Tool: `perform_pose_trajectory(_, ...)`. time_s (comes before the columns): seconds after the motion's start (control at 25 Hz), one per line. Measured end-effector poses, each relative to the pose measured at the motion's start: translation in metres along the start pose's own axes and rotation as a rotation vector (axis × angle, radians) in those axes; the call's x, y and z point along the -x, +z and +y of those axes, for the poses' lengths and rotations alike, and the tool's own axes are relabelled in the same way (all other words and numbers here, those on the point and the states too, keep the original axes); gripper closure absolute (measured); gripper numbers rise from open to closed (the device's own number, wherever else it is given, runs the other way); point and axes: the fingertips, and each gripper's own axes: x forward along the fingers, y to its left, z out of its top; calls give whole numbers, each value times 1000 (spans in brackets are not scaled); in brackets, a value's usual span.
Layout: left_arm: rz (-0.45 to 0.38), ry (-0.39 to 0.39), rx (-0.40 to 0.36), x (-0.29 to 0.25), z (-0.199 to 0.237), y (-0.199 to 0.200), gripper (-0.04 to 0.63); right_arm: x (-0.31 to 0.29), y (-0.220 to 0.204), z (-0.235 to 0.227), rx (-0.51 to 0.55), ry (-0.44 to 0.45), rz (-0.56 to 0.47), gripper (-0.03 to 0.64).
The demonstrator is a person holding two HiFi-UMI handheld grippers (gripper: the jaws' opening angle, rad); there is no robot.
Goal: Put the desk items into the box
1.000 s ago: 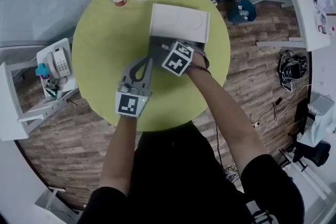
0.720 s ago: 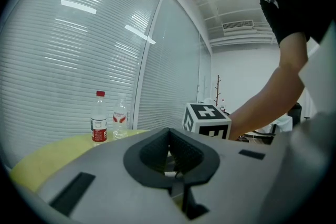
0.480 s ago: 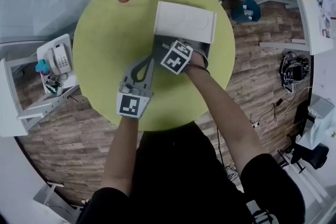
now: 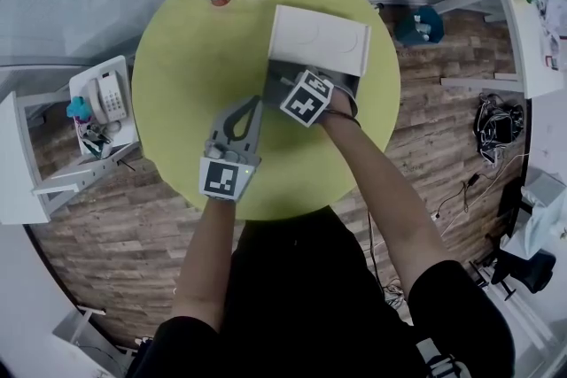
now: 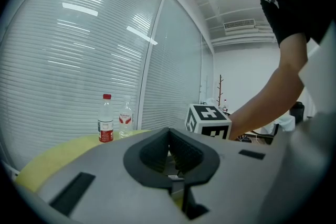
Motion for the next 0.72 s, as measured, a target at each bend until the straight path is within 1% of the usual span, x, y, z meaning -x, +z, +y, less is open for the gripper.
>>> perform_pose_trajectory(0.2,-9,3,-18,7,-2,15,583,26,7,2,13,-21,-28,514)
perform_pose_trajectory(0.32,8,2,-43,15,-5,26,583,49,13,10,22,-28,-56,514)
perform_pose_trajectory(0.4,3,10,-42,21,-7,35,583,67,16,17,24,-26,-82,514)
perform_pose_trajectory(0.52,-4,15,-35,31,-14,52,583,101,18,30,26,-25,-142,514)
perform_pose_trajectory(0.72,10,-9,-57,52,-30,72,583,159,26,56,46,-52,-289,527)
